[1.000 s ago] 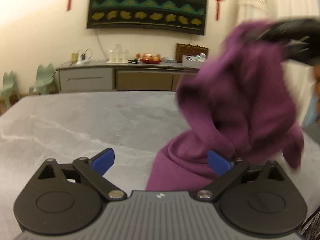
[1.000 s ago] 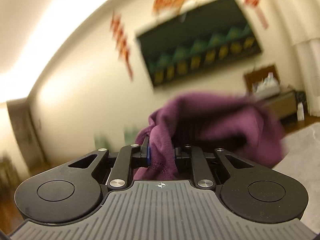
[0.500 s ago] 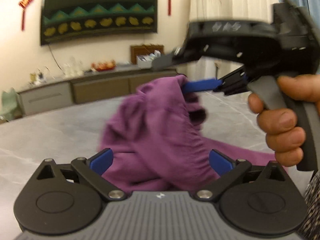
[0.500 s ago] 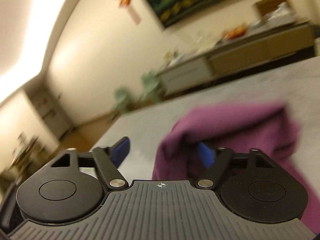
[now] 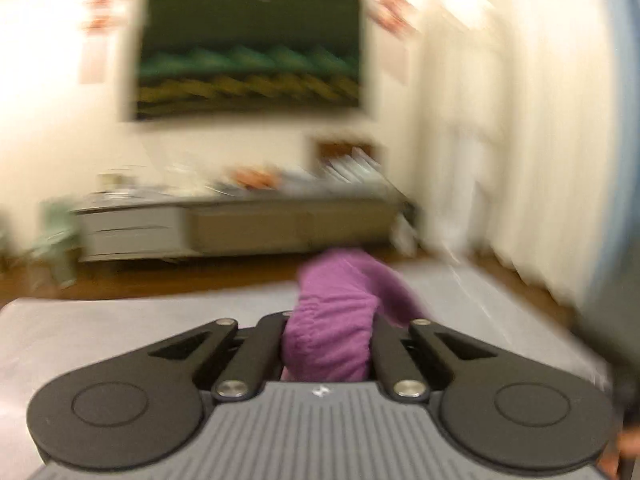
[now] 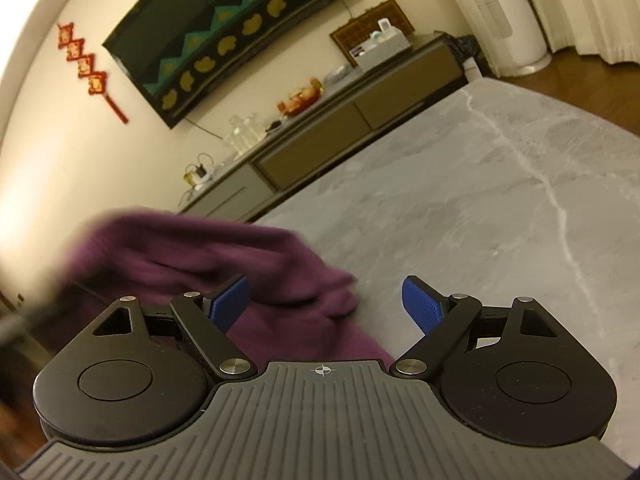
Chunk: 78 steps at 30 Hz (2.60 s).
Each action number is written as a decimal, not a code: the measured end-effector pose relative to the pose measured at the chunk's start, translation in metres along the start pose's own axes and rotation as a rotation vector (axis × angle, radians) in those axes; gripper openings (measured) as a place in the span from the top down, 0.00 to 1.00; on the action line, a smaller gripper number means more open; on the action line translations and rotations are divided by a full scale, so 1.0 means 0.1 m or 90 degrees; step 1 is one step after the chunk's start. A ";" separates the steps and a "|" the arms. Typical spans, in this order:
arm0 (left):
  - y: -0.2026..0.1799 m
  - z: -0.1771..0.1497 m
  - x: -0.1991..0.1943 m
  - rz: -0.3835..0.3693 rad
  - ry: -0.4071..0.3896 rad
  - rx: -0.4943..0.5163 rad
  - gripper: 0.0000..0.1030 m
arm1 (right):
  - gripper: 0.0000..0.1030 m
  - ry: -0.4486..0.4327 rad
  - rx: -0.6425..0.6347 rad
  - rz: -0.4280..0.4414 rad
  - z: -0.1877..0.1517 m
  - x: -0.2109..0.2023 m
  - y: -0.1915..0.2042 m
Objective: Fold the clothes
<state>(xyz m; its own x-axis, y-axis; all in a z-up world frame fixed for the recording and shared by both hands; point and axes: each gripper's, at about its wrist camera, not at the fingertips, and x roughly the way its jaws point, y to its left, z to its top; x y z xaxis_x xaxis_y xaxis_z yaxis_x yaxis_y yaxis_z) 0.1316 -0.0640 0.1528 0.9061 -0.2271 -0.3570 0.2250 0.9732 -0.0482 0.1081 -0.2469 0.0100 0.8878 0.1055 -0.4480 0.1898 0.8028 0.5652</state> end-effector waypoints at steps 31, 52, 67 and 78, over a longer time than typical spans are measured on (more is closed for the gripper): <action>1.86 -1.79 0.35 0.248 0.208 -0.026 0.17 | 0.05 0.149 -0.393 -0.089 -0.82 0.85 1.14; 3.76 -1.47 0.67 0.201 0.207 -0.244 0.88 | 0.02 0.083 -0.561 -0.243 -0.61 0.74 0.92; 3.58 -1.26 0.93 0.129 0.185 -0.191 0.92 | 0.97 0.094 -0.460 -0.249 0.11 0.89 0.48; 4.34 -1.45 0.66 0.254 0.281 -0.263 0.68 | 0.60 -0.012 -0.476 -0.257 0.24 0.51 0.51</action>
<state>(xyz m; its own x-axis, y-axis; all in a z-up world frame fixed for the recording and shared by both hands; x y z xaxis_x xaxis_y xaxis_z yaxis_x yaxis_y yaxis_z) 0.2366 0.3484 -0.0273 0.6423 0.0999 -0.7599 -0.3256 0.9331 -0.1525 0.1732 -0.2150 0.0327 0.8200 -0.2770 -0.5009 0.1724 0.9540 -0.2453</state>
